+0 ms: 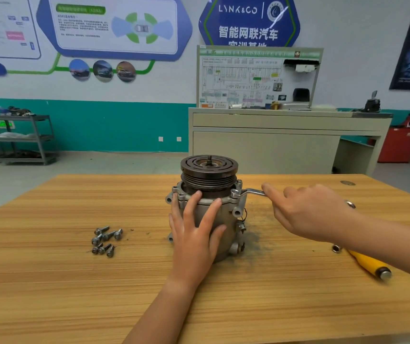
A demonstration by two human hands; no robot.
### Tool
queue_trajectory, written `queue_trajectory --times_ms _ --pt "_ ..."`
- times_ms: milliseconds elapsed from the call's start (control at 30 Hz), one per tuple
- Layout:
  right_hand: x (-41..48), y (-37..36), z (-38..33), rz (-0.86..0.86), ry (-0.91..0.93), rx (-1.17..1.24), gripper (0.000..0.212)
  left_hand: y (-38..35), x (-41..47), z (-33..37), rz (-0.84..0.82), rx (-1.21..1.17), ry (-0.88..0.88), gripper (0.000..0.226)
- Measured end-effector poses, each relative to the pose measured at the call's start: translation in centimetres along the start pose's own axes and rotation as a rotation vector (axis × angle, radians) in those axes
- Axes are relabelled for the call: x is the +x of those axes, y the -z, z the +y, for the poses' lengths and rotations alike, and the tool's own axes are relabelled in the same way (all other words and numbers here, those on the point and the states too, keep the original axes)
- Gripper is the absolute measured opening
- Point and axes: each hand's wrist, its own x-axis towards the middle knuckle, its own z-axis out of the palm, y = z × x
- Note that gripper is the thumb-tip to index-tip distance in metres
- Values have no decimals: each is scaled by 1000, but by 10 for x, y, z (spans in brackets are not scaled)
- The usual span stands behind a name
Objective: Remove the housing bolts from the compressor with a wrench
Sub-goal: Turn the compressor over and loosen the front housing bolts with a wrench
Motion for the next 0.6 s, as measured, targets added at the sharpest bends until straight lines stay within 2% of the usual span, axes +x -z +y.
queue_trajectory --times_ms 67,133,167,267,333,400,433,600 --pt "2 -4 2 42 -6 28 46 0 -1 0 -3 -11 3 41" --pt "5 -9 2 181 -35 70 35 -1 -1 -2 6 -7 -9 41" --pt "7 -12 1 197 -65 55 29 -2 -1 -3 12 -1 -15 41" --pt "24 -20 -3 89 -87 19 17 -3 0 -4 25 8 -26 41" --pt "34 -19 -5 76 -115 22 15 -4 0 -4 30 9 -24 42" --pt "45 -21 -6 152 -143 60 17 -5 -1 -4 30 10 -23 42" --pt "51 -26 -9 124 -165 87 15 -5 -1 -5 30 9 -23 42" --pt "68 -41 -17 201 -212 315 21 -3 -1 -2 18 -10 14 42"
